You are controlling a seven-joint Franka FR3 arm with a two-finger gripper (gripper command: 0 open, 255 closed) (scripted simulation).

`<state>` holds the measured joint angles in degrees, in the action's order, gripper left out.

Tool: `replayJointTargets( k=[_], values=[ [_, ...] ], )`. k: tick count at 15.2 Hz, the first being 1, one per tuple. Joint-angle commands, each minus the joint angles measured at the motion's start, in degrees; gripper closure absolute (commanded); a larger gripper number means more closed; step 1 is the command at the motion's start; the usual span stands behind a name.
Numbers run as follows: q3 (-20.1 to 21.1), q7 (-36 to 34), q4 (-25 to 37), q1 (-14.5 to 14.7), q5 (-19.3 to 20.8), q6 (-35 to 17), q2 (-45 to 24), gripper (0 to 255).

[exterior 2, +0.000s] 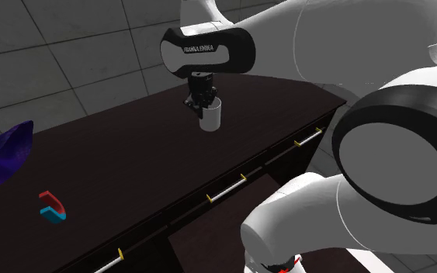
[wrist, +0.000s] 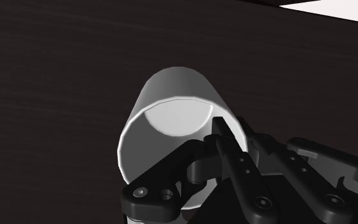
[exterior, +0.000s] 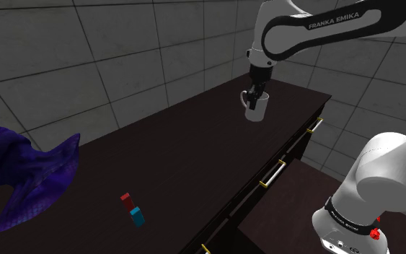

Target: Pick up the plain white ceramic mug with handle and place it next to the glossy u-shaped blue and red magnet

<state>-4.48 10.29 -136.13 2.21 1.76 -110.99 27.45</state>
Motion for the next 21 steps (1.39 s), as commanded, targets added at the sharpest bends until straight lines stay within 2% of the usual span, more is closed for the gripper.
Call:
replayJointTargets(
  k=[1,4,13,21],
  values=[
    [0.0,0.0,1.5,0.0,0.0,1.8,0.3,255],
    [0.1,0.0,3.0,0.0,0.0,3.5,0.4,255],
    [9.1,-12.0,8.7,4.8,-3.4,2.6,-6.1,255],
    [16.2,-22.7,18.0,8.3,-3.8,2.5,-15.4,255]
  ],
)
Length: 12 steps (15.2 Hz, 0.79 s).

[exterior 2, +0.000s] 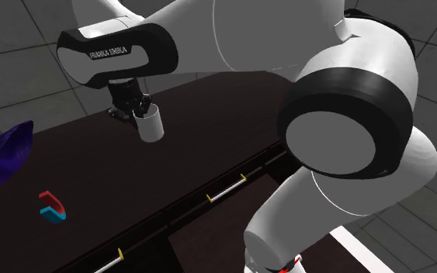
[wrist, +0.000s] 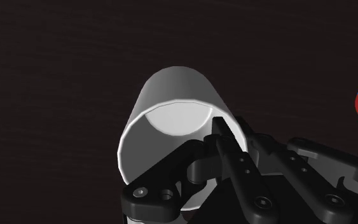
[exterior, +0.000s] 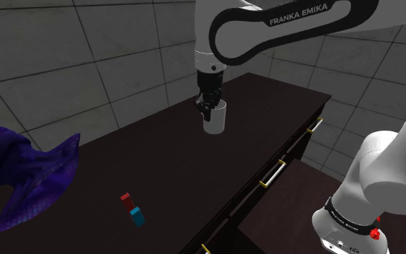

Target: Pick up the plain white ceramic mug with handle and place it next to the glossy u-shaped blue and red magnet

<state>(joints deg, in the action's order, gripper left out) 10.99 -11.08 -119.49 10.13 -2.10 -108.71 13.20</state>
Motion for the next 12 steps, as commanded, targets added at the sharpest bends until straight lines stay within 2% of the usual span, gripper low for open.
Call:
replayJointTargets(
  k=[1,7,12],
  values=[
    [1.6,-2.6,2.8,0.8,0.3,0.3,-2.6,255],
    [6.0,-10.8,13.2,3.7,2.6,1.5,-11.9,255],
    [8.8,-17.5,24.2,7.1,5.9,4.0,-21.1,255]
  ],
)
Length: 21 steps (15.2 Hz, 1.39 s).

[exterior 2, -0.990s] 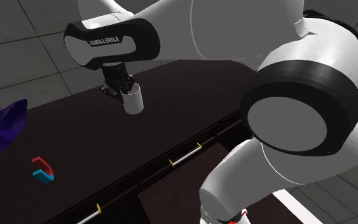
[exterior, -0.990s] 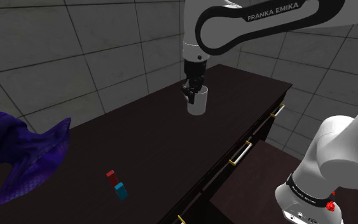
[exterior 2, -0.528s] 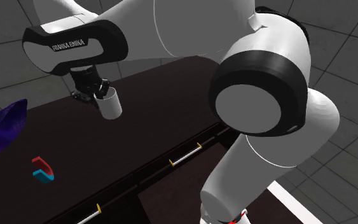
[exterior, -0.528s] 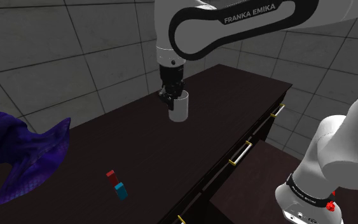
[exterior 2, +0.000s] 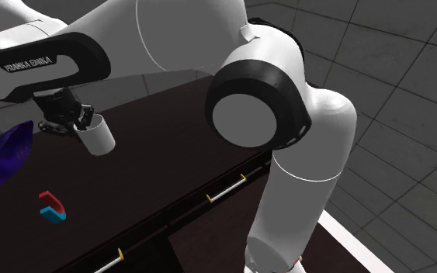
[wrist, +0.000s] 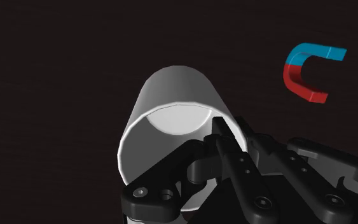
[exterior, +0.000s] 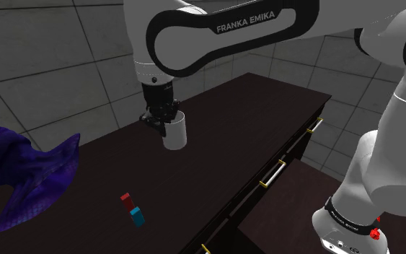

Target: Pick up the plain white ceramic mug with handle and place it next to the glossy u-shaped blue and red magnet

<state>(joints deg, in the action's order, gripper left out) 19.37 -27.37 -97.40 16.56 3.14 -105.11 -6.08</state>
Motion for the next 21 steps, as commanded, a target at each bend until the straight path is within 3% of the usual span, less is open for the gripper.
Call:
replayJointTargets(
  k=[1,6,21],
  values=[
    [0.8,-2.5,4.6,1.4,1.5,1.1,-3.8,255],
    [2.2,-8.4,20.8,7.1,6.1,6.2,-15.8,255],
    [1.7,-9.1,9.7,6.4,6.5,-5.1,-16.1,255]
  ],
)
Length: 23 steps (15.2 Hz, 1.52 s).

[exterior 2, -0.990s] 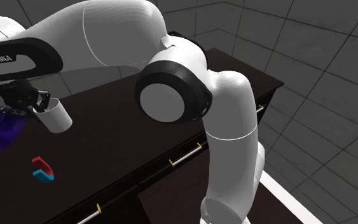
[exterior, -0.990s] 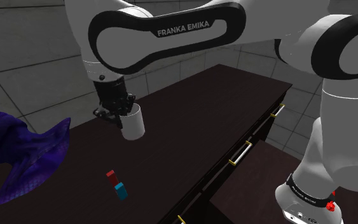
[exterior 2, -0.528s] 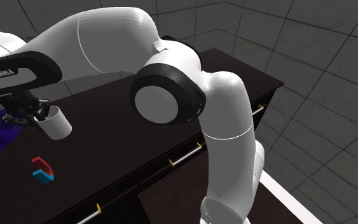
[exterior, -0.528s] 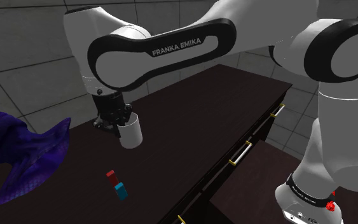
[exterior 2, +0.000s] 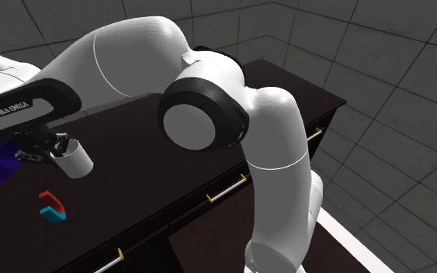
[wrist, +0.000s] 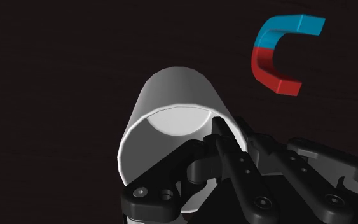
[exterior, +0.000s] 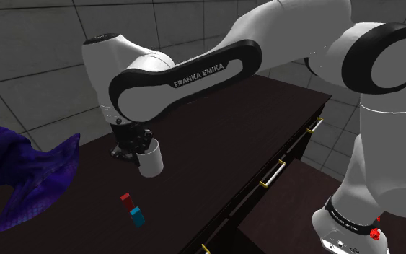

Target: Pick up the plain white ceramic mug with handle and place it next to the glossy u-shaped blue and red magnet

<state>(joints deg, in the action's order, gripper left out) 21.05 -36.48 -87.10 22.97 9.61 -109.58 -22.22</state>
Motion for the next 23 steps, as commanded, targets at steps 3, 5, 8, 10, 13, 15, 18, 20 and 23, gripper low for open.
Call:
replayJointTargets(
  k=[3,5,8,10,13,15,18,20,23],
  values=[
    [-0.1,-0.2,-2.3,-0.1,0.3,-2.8,-0.5,255],
    [-0.2,-0.4,-3.4,-0.1,0.5,-4.1,-0.8,255],
    [-0.4,-0.7,-4.8,-0.1,0.8,-6.1,-1.4,255],
    [-0.5,-0.8,-5.7,-0.1,1.0,-7.5,-1.9,255],
    [-0.7,-1.1,-6.9,0.0,1.4,-9.4,-2.7,255],
    [-0.8,-1.3,-7.6,0.1,1.7,-10.7,-3.3,255],
    [-0.9,-1.5,-8.0,0.1,1.9,-11.5,-3.7,255],
    [-0.9,-1.5,-8.0,0.1,1.9,-11.5,-3.7,255],
    [-0.9,-1.5,-8.0,0.1,1.9,-11.5,-3.7,255]
  ],
)
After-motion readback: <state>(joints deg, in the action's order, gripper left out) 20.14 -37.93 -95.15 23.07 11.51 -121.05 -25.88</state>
